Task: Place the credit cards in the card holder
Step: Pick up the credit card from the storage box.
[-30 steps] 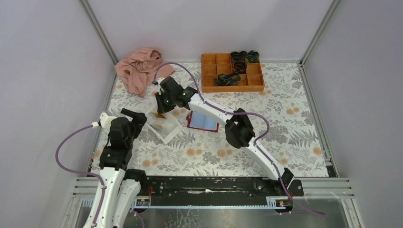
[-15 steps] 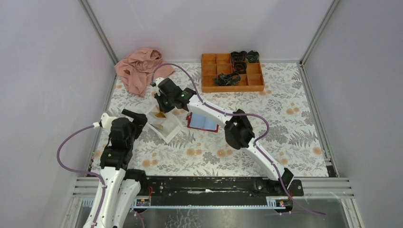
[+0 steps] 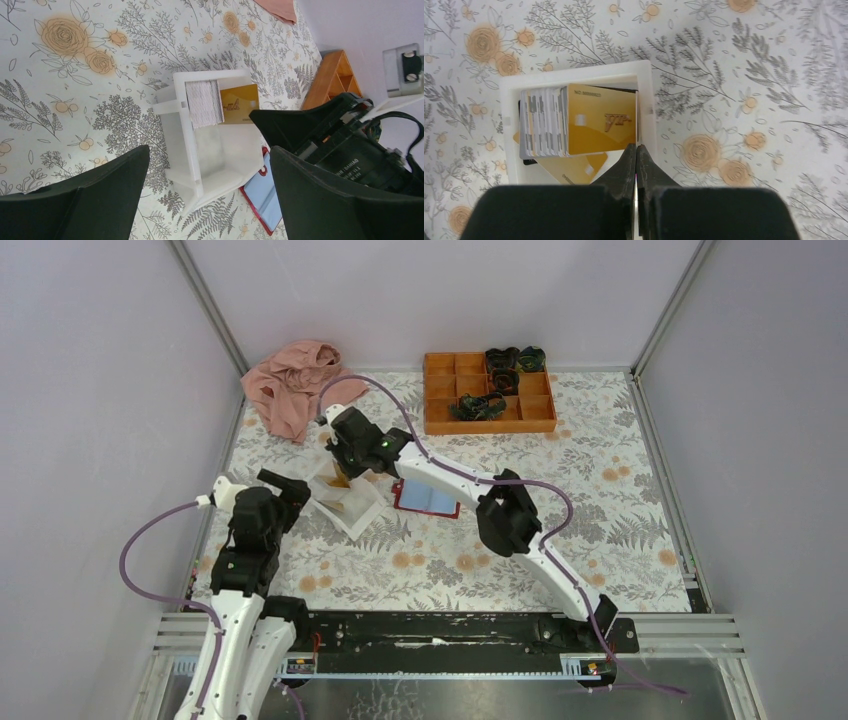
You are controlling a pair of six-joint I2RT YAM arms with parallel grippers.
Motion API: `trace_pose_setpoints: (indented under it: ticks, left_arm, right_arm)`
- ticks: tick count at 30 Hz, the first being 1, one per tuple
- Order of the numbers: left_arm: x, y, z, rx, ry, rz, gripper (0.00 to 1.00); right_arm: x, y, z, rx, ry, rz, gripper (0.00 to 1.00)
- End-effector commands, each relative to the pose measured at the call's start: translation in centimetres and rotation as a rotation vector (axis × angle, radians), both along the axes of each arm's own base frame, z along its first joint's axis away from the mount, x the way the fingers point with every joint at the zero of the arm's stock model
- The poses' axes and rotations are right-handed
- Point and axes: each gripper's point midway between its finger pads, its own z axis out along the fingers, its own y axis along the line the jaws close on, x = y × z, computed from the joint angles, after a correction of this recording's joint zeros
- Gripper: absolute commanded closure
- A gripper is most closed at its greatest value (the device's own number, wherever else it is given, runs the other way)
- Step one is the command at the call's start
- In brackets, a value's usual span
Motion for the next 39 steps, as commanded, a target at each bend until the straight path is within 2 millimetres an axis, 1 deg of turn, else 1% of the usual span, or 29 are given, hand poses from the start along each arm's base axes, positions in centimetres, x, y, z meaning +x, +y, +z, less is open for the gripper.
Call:
trace_pose_setpoints:
  ticks: [1,6,8,9,11,12,14,17,19,21,22,23,26,28,30,33,39]
  left_arm:
    - [0.8,0.5,2.3,0.049,-0.059,-0.004,0.03]
    - [1.9,-0.1,4.3,0.081,-0.134,-0.063,0.03]
    - [2.5,-1.0,5.3,0.092,-0.178,-0.125,0.03]
    - [2.8,-1.5,5.9,0.101,-0.205,-0.163,0.03]
    - [3.3,-2.4,6.9,0.115,-0.247,-0.227,0.03]
    - [3.5,-3.1,7.4,0.124,-0.272,-0.270,0.03]
    - [3.8,-4.3,8.5,0.139,-0.315,-0.349,0.03]
    - [4.0,-6.4,9.4,0.134,-0.368,-0.474,0.03]
    - [4.1,-7.8,9.8,0.116,-0.396,-0.554,0.04]
    - [4.1,-9.3,10.2,0.088,-0.429,-0.641,0.06]
    - [4.0,-10.2,10.7,0.070,-0.456,-0.694,0.06]
    - [4.1,-11.1,10.6,0.047,-0.462,-0.741,0.08]
    - [3.8,-13.2,10.7,-0.017,-0.478,-0.874,0.17]
    - [3.5,-14.3,10.6,-0.058,-0.480,-0.949,0.19]
    - [3.2,-15.1,10.5,-0.088,-0.483,-1.003,0.20]
    - [2.7,-15.8,10.2,-0.124,-0.481,-1.062,0.20]
    - [1.8,-16.8,9.0,-0.176,-0.471,-1.150,0.23]
  right_arm:
    - [1.4,-1.1,8.5,0.068,-0.172,-0.033,1.00]
    - [1.2,-2.8,12.8,0.097,-0.248,-0.054,1.00]
    - [0.8,-3.9,14.5,0.104,-0.256,-0.062,1.00]
    - [0.5,-4.5,15.9,0.120,-0.257,-0.065,1.00]
    - [0.0,-6.0,17.3,0.142,-0.231,-0.070,1.00]
    - [-0.4,-6.8,17.2,0.143,-0.204,-0.066,1.00]
    - [-1.0,-8.8,18.1,0.159,-0.159,-0.062,1.00]
    - [-1.9,-11.9,18.5,0.176,-0.050,-0.051,1.00]
    - [-2.6,-14.0,18.4,0.189,0.024,-0.039,1.00]
    - [-3.3,-15.8,17.8,0.198,0.096,-0.027,1.00]
    - [-4.0,-16.4,17.5,0.201,0.130,-0.010,1.00]
    - [-4.6,-16.8,17.3,0.208,0.158,0.011,1.00]
    - [-6.5,-17.7,16.3,0.215,0.239,0.069,1.00]
    - [-7.8,-18.1,15.9,0.232,0.297,0.107,1.00]
    - [-8.7,-18.5,16.0,0.269,0.347,0.141,1.00]
    - [-9.6,-18.8,16.7,0.333,0.411,0.184,1.00]
    - [-10.0,-19.2,17.4,0.382,0.488,0.214,1.00]
